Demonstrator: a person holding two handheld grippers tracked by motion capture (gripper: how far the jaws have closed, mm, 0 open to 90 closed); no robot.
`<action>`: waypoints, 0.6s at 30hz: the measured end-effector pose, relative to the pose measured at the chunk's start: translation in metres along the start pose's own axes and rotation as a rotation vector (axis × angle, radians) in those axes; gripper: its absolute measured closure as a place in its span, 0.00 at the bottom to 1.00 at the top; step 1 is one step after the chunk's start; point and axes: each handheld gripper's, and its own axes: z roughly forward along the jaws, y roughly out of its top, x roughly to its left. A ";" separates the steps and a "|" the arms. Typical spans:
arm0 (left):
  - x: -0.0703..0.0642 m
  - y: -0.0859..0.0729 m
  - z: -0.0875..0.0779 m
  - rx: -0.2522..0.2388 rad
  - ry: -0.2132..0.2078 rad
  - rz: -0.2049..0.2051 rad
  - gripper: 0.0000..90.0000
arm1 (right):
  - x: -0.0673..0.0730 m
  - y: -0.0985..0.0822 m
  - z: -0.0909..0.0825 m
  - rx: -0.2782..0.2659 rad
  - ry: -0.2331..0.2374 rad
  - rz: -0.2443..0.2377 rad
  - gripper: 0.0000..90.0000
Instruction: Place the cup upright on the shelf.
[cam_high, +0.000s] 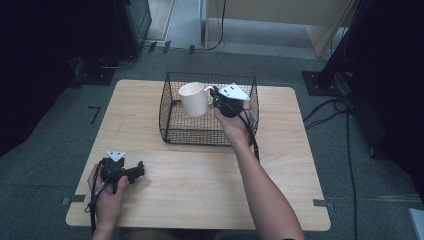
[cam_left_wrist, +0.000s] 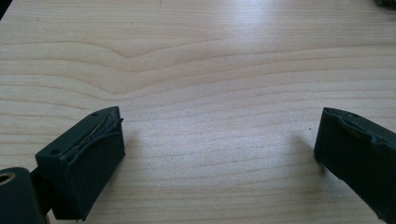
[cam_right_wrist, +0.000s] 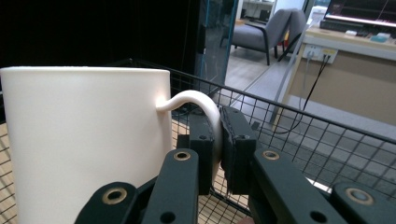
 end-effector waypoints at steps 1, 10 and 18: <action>0.000 0.000 0.000 0.000 0.000 0.000 0.02 | -0.002 -0.003 0.006 0.003 -0.006 -0.006 0.94; 0.000 0.000 0.000 0.000 0.000 0.000 0.02 | -0.011 -0.013 0.026 0.000 0.002 0.008 0.93; 0.000 0.000 0.000 0.000 0.000 0.000 0.02 | -0.016 -0.026 0.042 0.002 0.045 -0.036 0.92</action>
